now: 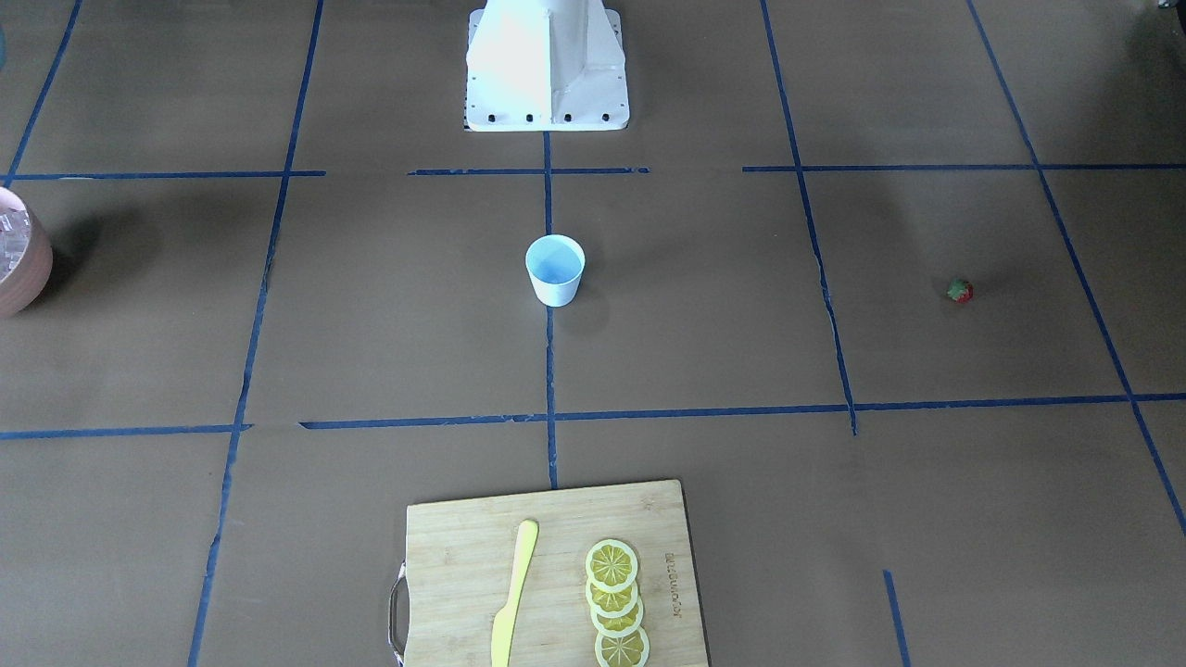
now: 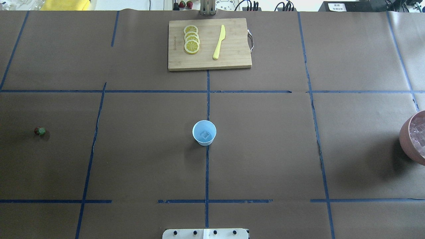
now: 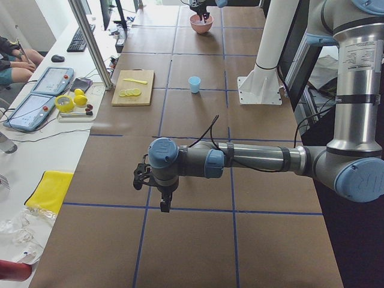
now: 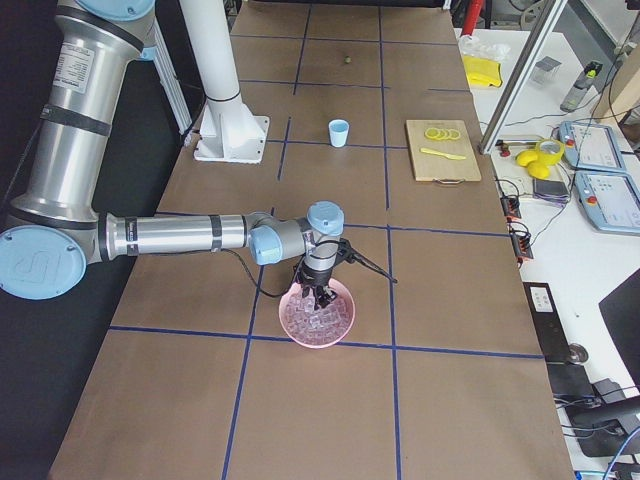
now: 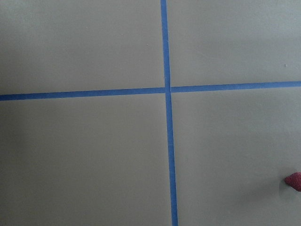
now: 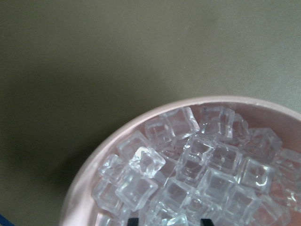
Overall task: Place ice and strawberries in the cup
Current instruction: 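Grasp an ice cube from the pink bowl with the right gripper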
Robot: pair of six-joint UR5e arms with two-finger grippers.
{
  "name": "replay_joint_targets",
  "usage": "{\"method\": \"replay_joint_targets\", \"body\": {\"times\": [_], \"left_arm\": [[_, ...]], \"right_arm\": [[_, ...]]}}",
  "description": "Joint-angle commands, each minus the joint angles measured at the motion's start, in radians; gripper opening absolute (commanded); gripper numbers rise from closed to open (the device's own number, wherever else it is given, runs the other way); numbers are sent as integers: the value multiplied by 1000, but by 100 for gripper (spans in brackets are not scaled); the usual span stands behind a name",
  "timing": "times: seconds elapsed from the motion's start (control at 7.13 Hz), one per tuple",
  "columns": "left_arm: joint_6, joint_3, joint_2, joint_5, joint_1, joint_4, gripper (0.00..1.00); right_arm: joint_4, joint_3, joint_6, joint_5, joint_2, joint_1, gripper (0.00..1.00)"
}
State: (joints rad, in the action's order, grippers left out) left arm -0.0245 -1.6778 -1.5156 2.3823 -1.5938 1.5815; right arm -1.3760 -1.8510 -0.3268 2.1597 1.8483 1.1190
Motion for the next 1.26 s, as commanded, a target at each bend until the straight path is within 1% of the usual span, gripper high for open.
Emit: {"method": "replay_joint_targets", "body": {"times": [0.0,0.42,1.12], "left_arm": [[0,0,0,0,0,0,100],[0,0,0,0,0,0,100],[0,-2,2,2,-2,0,100]], "right_arm": [[0,1,0,-18,0,-1,53],[-2,7,3,-20,0,-5,51],[0,30,2,-20,0,-13,51]]}}
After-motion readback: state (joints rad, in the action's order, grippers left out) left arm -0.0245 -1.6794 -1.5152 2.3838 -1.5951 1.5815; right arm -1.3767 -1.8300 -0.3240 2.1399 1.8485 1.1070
